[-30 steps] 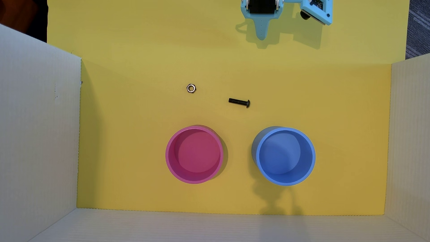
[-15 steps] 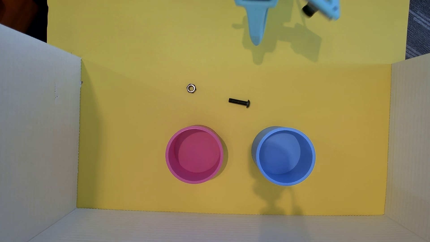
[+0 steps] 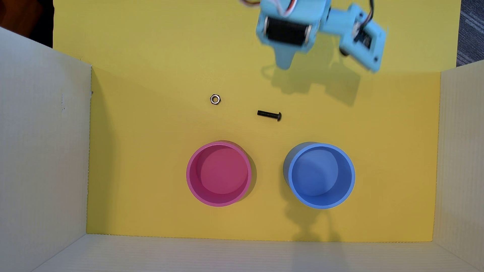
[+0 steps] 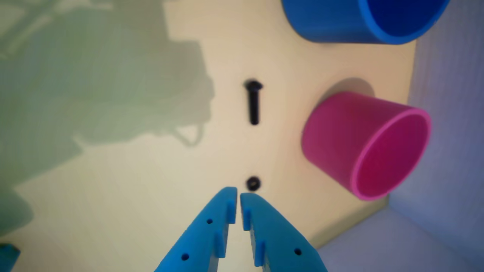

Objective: Pick up the bolt and place it in the pink box

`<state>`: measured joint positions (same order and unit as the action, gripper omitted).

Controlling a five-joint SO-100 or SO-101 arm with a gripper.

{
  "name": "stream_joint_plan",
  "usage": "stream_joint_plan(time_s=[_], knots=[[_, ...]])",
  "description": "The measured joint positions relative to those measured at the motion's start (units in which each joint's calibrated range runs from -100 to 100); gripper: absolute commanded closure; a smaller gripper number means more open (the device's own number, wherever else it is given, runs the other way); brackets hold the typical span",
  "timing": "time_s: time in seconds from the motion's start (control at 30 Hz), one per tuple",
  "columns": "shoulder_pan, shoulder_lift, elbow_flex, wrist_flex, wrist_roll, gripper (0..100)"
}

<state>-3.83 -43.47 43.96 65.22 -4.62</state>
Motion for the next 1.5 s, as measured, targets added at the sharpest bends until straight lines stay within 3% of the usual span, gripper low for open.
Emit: stream_joint_plan(time_s=[0.27, 0.5, 0.7, 1.1, 1.5], knots=[[0.1, 10.0, -2.8, -3.8, 4.6, 98], [0.8, 20.3, -3.0, -8.4, 4.7, 98], [1.5, 28.3, -8.2, -9.8, 5.0, 86], [1.6, 40.9, -16.8, -9.9, 5.0, 87], [1.6, 42.6, -18.7, -9.9, 4.8, 87]])
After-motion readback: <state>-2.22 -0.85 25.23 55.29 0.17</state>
